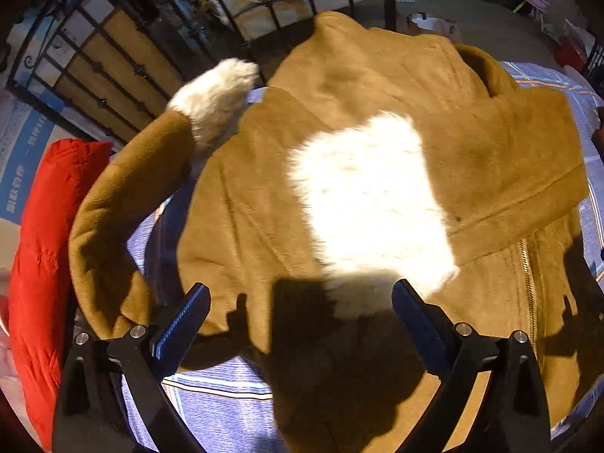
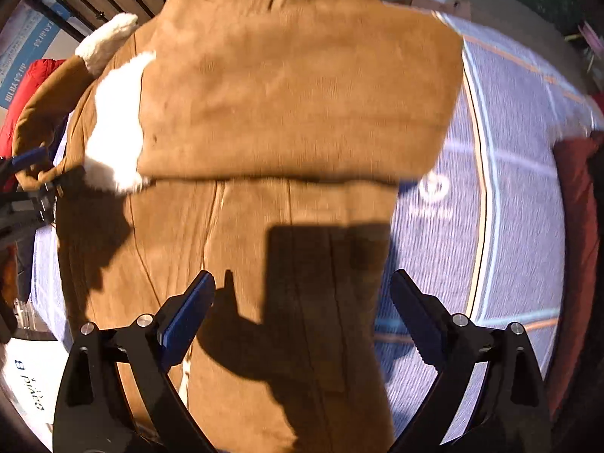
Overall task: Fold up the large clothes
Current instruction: 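Grasp the other fur-cuffed sleeve with the left gripper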
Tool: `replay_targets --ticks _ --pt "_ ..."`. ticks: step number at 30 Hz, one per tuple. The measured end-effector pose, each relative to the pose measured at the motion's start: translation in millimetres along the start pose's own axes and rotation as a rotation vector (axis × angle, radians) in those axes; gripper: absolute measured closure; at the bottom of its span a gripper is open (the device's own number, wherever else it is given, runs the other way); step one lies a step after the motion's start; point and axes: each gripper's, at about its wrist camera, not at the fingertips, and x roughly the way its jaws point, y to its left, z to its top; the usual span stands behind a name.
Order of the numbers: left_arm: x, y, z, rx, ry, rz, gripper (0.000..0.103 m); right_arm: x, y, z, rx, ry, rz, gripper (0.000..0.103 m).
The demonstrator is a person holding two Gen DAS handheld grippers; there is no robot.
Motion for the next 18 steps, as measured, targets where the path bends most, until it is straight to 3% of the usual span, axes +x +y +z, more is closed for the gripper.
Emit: replay_targets --ticks 6,9,13,18 --pt "-17 52 46 -0.087 -0.062 0.082 0.008 4 3 -15 -0.005 0.055 0.034 0.010" --pt "-7 66 68 -0.095 -0.042 0.124 0.008 13 14 -19 -0.047 0.095 0.009 0.010" --pt "24 67 81 -0.036 0.024 0.186 0.008 32 30 -19 -0.132 0.133 -0.083 0.006" --pt "50 66 99 0.051 0.080 0.242 0.010 47 32 -15 -0.121 0.185 -0.103 0.005"
